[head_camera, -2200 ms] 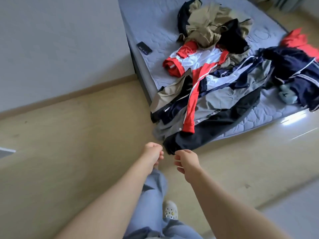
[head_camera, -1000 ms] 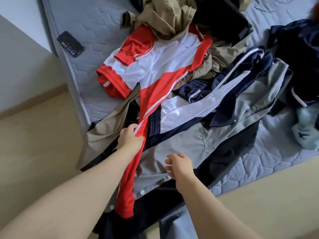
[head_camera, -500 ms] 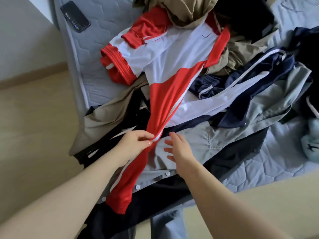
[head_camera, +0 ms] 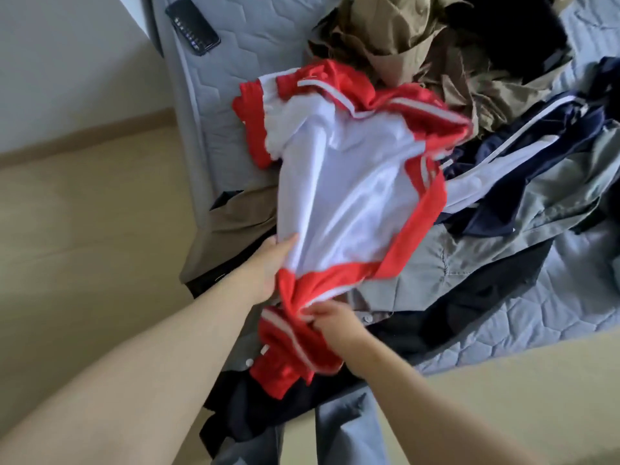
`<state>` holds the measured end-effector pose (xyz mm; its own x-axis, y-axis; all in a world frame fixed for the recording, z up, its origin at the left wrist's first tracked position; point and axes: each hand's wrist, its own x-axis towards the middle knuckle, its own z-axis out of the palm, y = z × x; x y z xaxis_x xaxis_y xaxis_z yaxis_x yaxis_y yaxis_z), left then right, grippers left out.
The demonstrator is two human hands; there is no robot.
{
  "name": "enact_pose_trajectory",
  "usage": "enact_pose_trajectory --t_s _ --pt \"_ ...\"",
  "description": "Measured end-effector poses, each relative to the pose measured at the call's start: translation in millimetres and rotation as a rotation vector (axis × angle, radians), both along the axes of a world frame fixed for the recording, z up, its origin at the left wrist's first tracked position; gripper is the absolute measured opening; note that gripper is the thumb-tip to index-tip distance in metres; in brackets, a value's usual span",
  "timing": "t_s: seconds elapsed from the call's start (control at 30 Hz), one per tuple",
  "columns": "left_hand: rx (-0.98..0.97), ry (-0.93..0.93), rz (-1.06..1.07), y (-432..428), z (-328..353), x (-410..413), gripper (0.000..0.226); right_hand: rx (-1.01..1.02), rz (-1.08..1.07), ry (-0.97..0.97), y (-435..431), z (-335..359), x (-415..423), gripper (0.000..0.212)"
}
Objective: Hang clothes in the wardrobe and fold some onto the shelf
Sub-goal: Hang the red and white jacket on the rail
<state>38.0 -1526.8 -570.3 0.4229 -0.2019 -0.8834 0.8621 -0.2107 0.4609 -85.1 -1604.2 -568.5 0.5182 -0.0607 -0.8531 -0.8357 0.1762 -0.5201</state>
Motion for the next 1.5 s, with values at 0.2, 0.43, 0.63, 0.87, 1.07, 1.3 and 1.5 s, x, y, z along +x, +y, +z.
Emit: enact_pose_trajectory --t_s 0.2,0.43,0.63,0.87,1.07,1.3,1.5 --pt "0.165 -0.120 -0.250 7 -2 -28 0.036 0.255 -0.508 0.318 -4 -9 -16 0.008" --pt "-0.025 0.336 -0.448 64 13 -69 0.010 -0.233 -0.939 0.449 -39 -41 -2 0.065" --pt "0.454 -0.146 0.085 65 -17 -62 0.017 -0.536 -0.778 0.624 -53 -52 -15 0.088" --pt "0.197 -0.263 0.223 45 -26 -15 0.036 -0.250 -0.814 0.432 -65 -72 -25 0.032" --pt "0.768 -0.405 -0.471 37 -37 -31 0.052 -0.467 -0.695 0.373 -58 -68 -19 0.018" --pt "0.698 -0.412 -0.381 46 -51 -41 0.036 -0.364 -0.919 0.401 -73 -75 -26 0.037" --pt "0.364 -0.228 -0.160 55 -57 -50 0.046 -0.133 -0.931 0.519 -68 -81 -39 0.024"
